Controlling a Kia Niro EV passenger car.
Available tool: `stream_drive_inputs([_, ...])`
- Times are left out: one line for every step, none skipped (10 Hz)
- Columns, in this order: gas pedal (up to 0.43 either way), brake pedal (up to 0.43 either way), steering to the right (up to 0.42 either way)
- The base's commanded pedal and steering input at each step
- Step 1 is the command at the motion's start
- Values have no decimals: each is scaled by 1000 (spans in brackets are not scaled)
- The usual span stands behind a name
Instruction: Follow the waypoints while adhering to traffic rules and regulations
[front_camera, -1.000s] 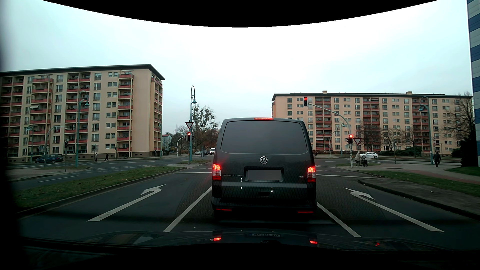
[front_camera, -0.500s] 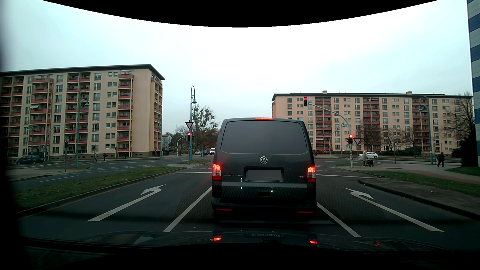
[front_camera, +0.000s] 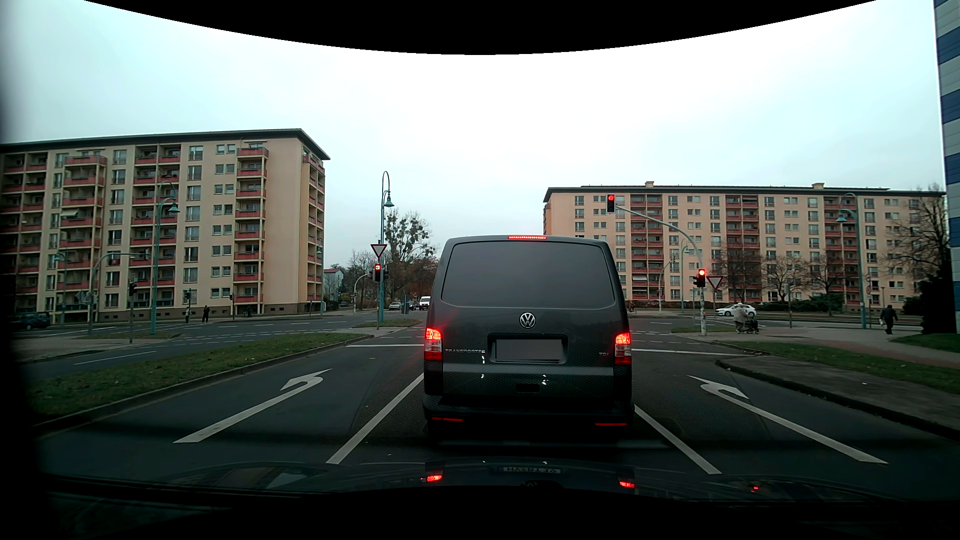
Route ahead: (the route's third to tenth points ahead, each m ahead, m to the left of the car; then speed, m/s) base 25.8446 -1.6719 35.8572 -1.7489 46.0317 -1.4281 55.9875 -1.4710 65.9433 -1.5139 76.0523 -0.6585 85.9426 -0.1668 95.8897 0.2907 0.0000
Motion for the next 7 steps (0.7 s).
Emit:
stream_drive_inputs([0,378,4])
stream_drive_inputs([0,378,4])
stream_drive_inputs([0,372,4])
stream_drive_inputs([0,372,4])
stream_drive_inputs([0,378,4])
stream_drive_inputs([0,372,4])
stream_drive_inputs([0,378,4])
